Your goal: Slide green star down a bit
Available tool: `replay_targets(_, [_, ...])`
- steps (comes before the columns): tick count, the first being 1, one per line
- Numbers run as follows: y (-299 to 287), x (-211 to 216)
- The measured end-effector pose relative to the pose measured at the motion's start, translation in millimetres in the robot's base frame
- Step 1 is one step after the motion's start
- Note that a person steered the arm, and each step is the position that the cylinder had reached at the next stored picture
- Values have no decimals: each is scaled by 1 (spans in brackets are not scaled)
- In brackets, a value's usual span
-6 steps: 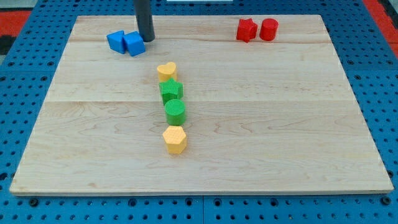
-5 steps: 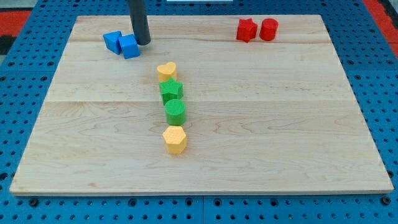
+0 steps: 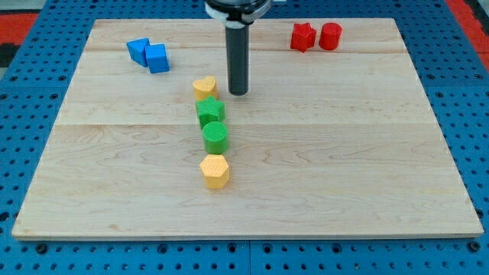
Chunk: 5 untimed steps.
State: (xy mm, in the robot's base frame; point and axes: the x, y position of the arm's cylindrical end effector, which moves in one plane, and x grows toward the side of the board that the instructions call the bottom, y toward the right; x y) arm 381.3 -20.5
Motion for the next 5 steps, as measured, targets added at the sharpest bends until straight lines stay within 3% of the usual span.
replay_targets(2, [-73,13])
replay_targets(5, [-61,50])
